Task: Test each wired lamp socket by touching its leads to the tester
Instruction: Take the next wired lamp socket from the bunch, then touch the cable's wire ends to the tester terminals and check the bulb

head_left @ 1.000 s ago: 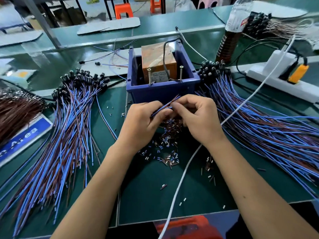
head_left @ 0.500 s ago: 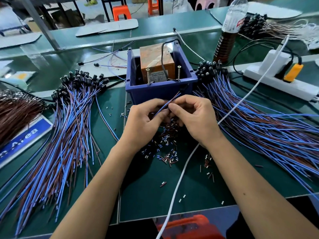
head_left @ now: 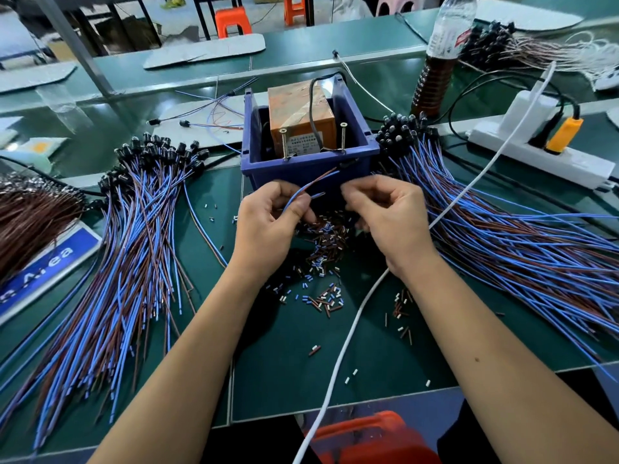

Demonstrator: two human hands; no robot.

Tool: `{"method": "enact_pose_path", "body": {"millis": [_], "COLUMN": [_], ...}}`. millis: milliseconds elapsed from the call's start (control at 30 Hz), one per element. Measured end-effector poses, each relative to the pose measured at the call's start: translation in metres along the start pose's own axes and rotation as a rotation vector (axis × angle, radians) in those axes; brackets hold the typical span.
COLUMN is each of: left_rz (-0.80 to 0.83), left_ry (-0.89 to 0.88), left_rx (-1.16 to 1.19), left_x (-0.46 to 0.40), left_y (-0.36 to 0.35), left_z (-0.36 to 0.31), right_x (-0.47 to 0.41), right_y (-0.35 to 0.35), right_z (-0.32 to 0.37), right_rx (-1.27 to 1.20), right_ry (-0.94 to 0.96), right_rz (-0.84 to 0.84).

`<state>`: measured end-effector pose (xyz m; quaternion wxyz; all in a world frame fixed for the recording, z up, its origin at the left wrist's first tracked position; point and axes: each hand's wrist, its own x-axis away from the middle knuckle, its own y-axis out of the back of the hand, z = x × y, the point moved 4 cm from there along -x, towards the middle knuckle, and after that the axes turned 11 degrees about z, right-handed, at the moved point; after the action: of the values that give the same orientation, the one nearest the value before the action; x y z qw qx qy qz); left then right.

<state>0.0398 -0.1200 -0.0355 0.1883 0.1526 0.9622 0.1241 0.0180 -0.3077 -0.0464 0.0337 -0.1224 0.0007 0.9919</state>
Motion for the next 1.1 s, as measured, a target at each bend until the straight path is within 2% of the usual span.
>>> {"method": "enact_pose_path", "body": {"millis": [100,167,400,667,800,967,1100], "left_rz": [0.036,0.05,0.086,0.062,0.003,-0.031,-0.007], "left_ry": [0.002,0.006,0.021,0.078,0.121,0.134,0.068], "left_rx": [-0.02,-0.002,-0.045,0.044,0.229,0.318,0.299], "left_x": [0.001,0.0,0.001,0.001,0.006,0.007,0.008], "left_y": [-0.006,-0.008,-0.013,-0.009,-0.004,-0.01,-0.017], "left_z": [0.001,0.001,-0.003,-0.002,0.001,-0.004,-0.012], "right_x": [0.003,0.003,0.004,0.003,0.0,0.007,0.007], "right_y": [-0.013,-0.017,-0.013,-0.011,0.0,-0.02,-0.024], "right_z": [0.003,0.003,0.003,0.002,-0.001,0.006,0.009], "right_rx": [0.112,0.129,0.008,-0.052,-0.139,-0.07,-0.212], "right_ry": [0.059,0.078,0.035,-0.003,-0.056,0.017,0.029], "right_rz": [0.156,0.197,0.156,0.126,0.002,0.186,0.165]}}
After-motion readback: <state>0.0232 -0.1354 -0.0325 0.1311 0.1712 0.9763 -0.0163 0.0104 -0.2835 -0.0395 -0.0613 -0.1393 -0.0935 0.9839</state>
